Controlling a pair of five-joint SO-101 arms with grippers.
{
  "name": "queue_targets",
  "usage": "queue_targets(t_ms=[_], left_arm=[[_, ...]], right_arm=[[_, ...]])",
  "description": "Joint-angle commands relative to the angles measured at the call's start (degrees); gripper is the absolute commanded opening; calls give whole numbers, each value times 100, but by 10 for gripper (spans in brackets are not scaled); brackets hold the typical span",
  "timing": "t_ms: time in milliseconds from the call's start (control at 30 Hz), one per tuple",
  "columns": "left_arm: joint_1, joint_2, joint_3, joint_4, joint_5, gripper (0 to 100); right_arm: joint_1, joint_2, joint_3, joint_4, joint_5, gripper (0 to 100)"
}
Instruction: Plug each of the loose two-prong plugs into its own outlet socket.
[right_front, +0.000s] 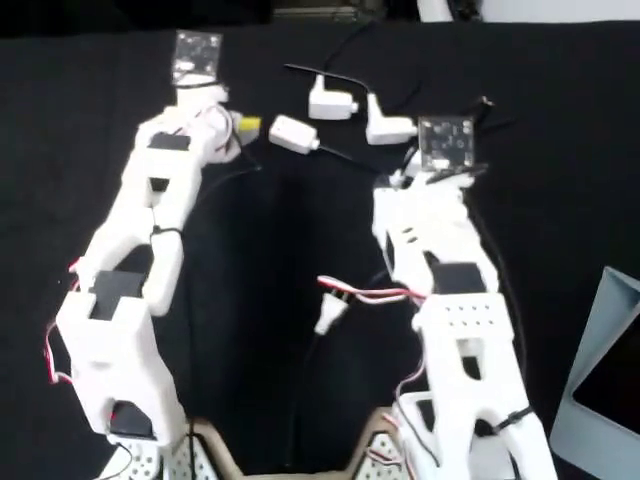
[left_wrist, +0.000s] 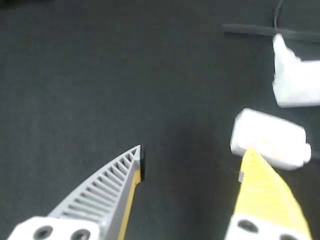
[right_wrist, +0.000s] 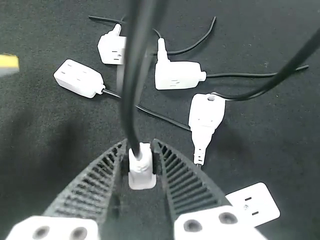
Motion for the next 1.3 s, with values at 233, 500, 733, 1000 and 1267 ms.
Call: queue_targets(t_ms=[233,500,733,1000,1267], left_arm=[[4,1160,-1051,-1284,70,243],[-13,2426,-2369,-1055,35,222],[-180,2163,-3196,1785,-185,221],[84,1626,-3697,4457,-651,220],[655,730,-3626,5776,-624,220]], right_arm=[[26,-136,-303,-123,-53,11],[26,-136,-303,-123,-53,11],[26,-136,-303,-123,-53,11],[79,-180,-338,-88,-9,11],[88,-910,-347,396,-9,11]])
